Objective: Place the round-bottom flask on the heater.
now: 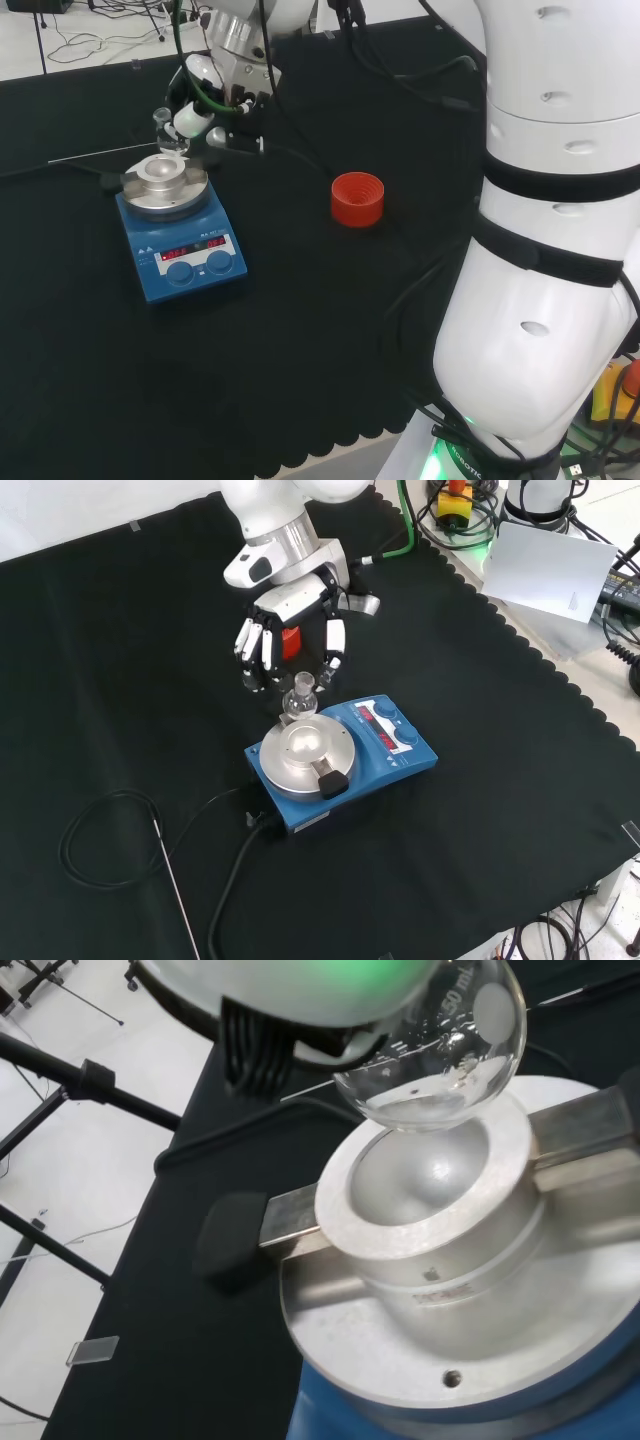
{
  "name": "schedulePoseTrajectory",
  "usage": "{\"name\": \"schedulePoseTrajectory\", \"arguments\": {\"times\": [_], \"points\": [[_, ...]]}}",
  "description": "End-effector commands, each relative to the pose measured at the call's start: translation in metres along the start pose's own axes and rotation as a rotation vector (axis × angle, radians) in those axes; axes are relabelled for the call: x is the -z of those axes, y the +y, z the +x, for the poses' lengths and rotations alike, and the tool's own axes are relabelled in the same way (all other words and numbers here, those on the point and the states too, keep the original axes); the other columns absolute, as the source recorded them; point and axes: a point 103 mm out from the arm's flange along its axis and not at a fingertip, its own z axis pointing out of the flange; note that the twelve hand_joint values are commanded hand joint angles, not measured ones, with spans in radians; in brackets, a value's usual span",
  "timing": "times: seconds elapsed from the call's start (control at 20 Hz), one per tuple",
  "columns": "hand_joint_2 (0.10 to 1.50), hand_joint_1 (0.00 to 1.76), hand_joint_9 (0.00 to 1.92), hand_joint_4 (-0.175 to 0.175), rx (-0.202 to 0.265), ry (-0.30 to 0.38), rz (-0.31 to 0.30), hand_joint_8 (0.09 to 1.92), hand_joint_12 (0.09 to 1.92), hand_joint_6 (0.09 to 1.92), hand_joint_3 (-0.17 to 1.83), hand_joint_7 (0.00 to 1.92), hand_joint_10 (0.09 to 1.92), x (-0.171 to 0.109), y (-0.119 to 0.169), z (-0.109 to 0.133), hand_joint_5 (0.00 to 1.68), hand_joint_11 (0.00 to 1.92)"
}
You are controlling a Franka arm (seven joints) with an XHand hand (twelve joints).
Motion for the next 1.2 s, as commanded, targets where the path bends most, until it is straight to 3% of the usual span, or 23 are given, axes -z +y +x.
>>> {"name": "schedulePoseTrajectory", "arguments": {"times": [0.05,1.2], "points": [[0.64,1.16,0.80,-0.050,0.013,-0.010,0.018,0.67,1.28,0.85,0.76,0.57,0.54,-0.008,0.003,0.009,1.20,0.55],[0.64,1.16,0.79,-0.050,0.012,-0.024,0.078,0.67,1.28,0.86,0.77,0.56,0.54,-0.039,0.014,0.005,1.20,0.55]]}}
